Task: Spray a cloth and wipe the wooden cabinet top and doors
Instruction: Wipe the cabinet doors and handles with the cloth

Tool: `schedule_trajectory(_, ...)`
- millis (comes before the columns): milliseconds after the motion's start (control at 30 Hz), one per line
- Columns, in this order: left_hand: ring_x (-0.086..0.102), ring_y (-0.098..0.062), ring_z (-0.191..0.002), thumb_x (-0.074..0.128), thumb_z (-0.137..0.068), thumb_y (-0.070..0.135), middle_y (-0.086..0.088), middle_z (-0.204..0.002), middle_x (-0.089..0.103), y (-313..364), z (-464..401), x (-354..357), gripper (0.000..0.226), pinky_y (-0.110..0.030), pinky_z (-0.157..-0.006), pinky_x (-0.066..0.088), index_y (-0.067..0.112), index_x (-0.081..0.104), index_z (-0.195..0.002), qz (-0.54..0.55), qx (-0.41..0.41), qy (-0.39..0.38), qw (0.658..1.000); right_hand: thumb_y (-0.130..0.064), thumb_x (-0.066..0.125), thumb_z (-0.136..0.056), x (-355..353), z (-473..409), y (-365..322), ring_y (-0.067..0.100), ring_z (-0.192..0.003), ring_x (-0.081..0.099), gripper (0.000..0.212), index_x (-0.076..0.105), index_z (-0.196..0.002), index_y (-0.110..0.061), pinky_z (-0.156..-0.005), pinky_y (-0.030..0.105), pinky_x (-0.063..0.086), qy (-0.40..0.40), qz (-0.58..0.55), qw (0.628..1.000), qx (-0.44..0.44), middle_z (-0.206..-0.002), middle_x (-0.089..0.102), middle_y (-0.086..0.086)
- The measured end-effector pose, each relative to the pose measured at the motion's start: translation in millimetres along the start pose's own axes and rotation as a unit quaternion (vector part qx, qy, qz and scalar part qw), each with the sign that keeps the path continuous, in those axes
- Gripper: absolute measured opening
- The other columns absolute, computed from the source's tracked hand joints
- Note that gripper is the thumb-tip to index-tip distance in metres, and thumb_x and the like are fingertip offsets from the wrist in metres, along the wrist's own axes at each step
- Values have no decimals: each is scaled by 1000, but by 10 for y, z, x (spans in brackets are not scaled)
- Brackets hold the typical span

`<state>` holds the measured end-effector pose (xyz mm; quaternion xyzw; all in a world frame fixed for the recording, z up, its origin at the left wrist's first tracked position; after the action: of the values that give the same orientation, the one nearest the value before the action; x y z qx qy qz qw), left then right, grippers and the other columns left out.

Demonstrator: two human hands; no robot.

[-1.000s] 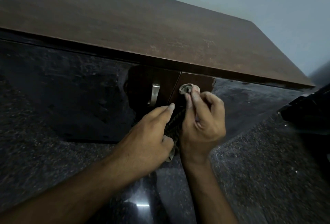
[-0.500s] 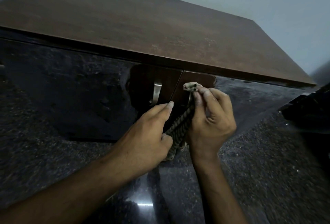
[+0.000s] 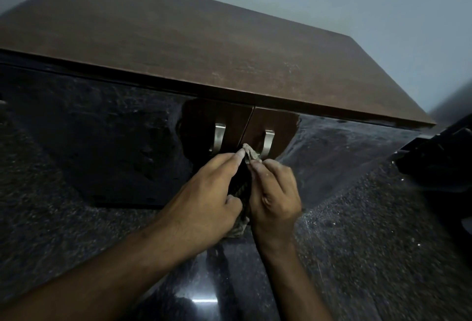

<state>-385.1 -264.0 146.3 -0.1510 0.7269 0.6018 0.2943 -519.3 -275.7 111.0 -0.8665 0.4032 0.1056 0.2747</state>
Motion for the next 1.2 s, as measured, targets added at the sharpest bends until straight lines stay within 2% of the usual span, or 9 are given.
schedule_trajectory(167,26,9,-137,54,-88,7,21,-153,26,-20,22,-39,76,-4,-102,23,27,21,-154,-2,5,2,1000,6,74,-87,-30,-180,-89,27,-87,69,7,75,-95,7,-82,35,58,79,10,997,2,-94,71,15)
schedule_trajectory(300,27,9,-137,53,-88,7,22,-153,26,-23,14,-55,76,-5,-103,25,28,20,-154,-3,2,5,1000,9,67,-88,138,49,82,30,-90,65,4,70,-87,7,-75,46,57,24,-10,999,35,-96,67,17)
schedule_trajectory(433,26,9,-137,53,-89,7,22,-154,26,-10,17,-44,76,-5,-104,25,28,20,-154,-2,-2,-7,1000,9,73,-84,207,123,191,19,-89,65,8,70,-84,2,-76,40,56,40,-41,988,140,-93,67,7)
schedule_trajectory(567,25,14,-131,52,-92,9,23,-152,26,-60,28,-65,74,0,-96,25,30,18,-154,-1,-13,-10,1000,-12,80,-85,135,108,317,14,-82,69,17,70,-88,-26,-75,41,59,146,-100,924,339,-88,72,-3)
schedule_trajectory(633,25,16,-128,52,-91,9,24,-152,26,-60,21,-60,74,0,-95,27,31,19,-154,1,-14,-15,1000,-5,78,-85,63,24,278,16,-88,71,16,74,-93,-18,-81,38,60,153,-107,937,294,-91,72,0)
schedule_trajectory(767,24,15,-133,53,-91,8,25,-153,25,-68,-4,-12,75,-3,-100,27,30,19,-154,4,-17,-24,1000,7,74,-85,40,-94,155,15,-92,68,8,75,-93,5,-85,21,56,131,-49,975,170,-95,71,12)
schedule_trajectory(967,27,14,-129,53,-91,11,23,-153,26,-79,11,-16,76,-2,-94,27,32,17,-154,-13,-28,-19,999,8,77,-80,243,235,229,8,-84,65,11,72,-83,-1,-78,22,56,97,-51,959,262,-88,69,1)
schedule_trajectory(1100,28,13,-129,54,-91,11,21,-154,26,-91,9,-18,76,0,-91,26,32,17,-154,-20,-34,-18,999,5,78,-82,361,224,83,8,-85,67,6,74,-82,0,-80,14,52,71,-65,968,233,-89,71,4)
schedule_trajectory(1200,25,15,-124,53,-92,11,21,-154,26,-85,17,-29,76,2,-88,27,33,16,-154,-12,-36,-22,999,7,76,-81,315,244,151,7,-86,67,8,74,-82,-1,-79,18,55,80,-68,963,249,-89,71,2)
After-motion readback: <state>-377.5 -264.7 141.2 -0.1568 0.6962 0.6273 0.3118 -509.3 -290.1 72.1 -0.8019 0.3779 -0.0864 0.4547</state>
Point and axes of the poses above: each hand's wrist, its own z-axis away from the middle knuckle, its own x-axis out of the palm, y = z × x, the point moved 3 cm from there along -z, towards the middle knuckle
